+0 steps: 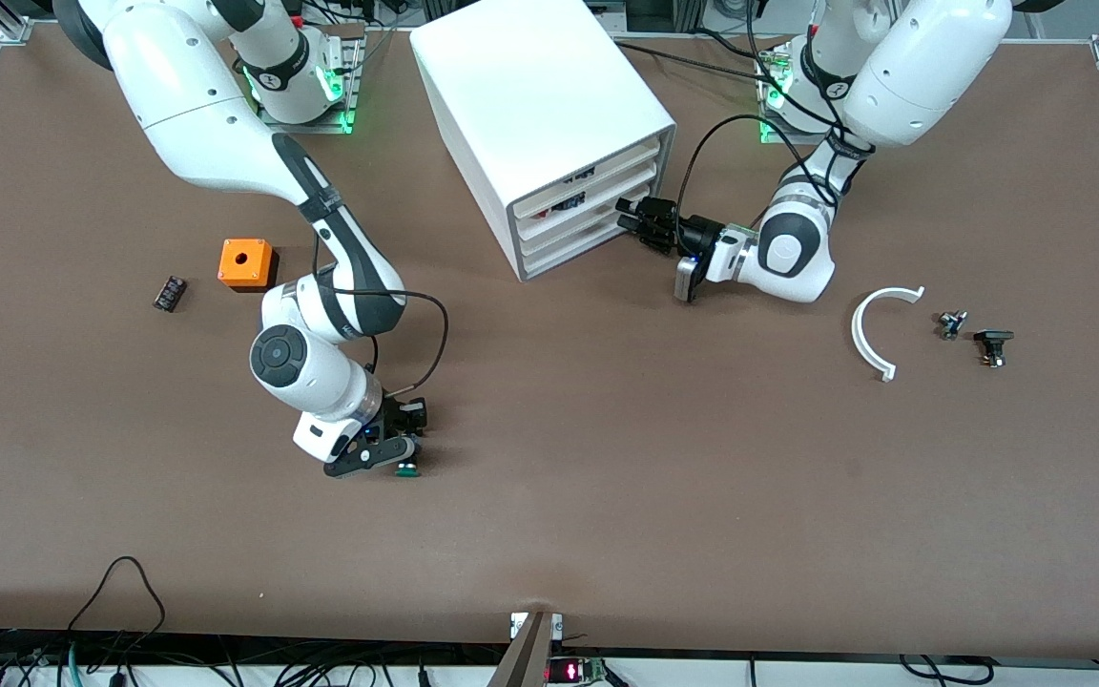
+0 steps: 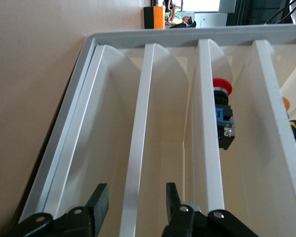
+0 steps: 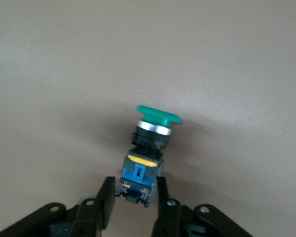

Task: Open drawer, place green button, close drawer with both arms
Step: 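Pull the drawer open with the left gripper while the right gripper lifts the button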

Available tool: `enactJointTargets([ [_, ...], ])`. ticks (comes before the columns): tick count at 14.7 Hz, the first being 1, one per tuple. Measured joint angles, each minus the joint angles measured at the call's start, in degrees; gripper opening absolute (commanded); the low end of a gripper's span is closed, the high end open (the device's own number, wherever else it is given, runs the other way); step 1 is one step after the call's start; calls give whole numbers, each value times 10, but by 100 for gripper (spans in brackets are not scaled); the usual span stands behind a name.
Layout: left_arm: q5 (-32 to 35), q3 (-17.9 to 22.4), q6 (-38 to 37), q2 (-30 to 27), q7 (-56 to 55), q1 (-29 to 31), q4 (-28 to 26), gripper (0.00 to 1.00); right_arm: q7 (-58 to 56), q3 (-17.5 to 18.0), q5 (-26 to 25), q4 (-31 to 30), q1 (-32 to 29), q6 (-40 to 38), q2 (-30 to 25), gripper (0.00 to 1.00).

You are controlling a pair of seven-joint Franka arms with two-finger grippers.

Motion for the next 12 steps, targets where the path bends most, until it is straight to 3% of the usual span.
enactJointTargets([
  [1, -3, -3, 1, 1, 2, -1, -1, 28, 0, 0, 0, 0, 0, 1, 0, 20],
  [2, -6, -5, 5, 3, 4, -4, -1, 5, 0, 0, 0, 0, 0, 1, 0, 15],
  [3, -9, -6, 8, 5, 7, -7, -2, 0, 0, 0, 0, 0, 0, 1, 0, 10],
  [6, -13, -6, 9, 9, 20, -10, -2, 0, 0, 0, 0, 1, 0, 1, 0, 0],
  [12, 3, 9, 9, 9, 19, 2, 18, 0, 0, 1, -8, 18, 6, 4, -7, 0],
])
